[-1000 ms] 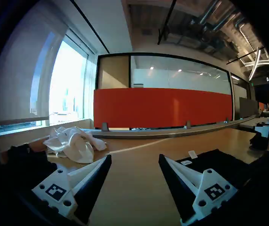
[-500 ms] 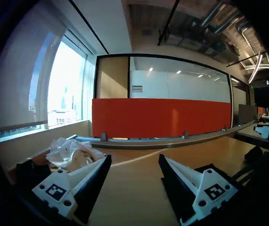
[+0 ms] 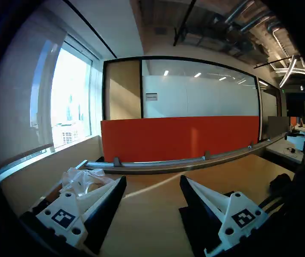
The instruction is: Fold towel
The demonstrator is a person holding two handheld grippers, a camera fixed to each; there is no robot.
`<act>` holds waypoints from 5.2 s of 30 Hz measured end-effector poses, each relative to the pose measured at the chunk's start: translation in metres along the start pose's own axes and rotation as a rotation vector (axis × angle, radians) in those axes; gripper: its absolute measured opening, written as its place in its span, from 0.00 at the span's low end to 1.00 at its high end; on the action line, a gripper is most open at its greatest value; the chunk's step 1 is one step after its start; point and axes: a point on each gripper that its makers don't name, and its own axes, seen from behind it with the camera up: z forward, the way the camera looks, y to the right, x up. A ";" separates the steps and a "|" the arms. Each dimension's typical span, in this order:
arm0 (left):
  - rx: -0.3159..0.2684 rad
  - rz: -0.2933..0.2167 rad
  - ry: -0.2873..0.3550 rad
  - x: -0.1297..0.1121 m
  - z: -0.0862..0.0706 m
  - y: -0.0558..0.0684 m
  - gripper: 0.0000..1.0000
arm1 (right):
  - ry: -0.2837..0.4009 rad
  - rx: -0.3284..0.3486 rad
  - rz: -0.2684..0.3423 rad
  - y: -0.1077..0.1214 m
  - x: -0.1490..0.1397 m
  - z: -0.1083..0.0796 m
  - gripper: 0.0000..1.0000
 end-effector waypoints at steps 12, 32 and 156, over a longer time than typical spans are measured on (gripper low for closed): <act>-0.165 0.022 -0.134 -0.003 -0.007 0.034 0.92 | -0.138 0.198 -0.114 -0.030 -0.003 -0.007 0.99; -0.360 0.142 -0.325 -0.065 -0.020 0.069 0.93 | -0.372 0.447 -0.263 -0.061 -0.063 -0.025 0.99; -0.450 0.196 -0.794 -0.309 -0.062 0.149 0.10 | -0.814 0.623 -0.269 -0.080 -0.331 -0.098 0.12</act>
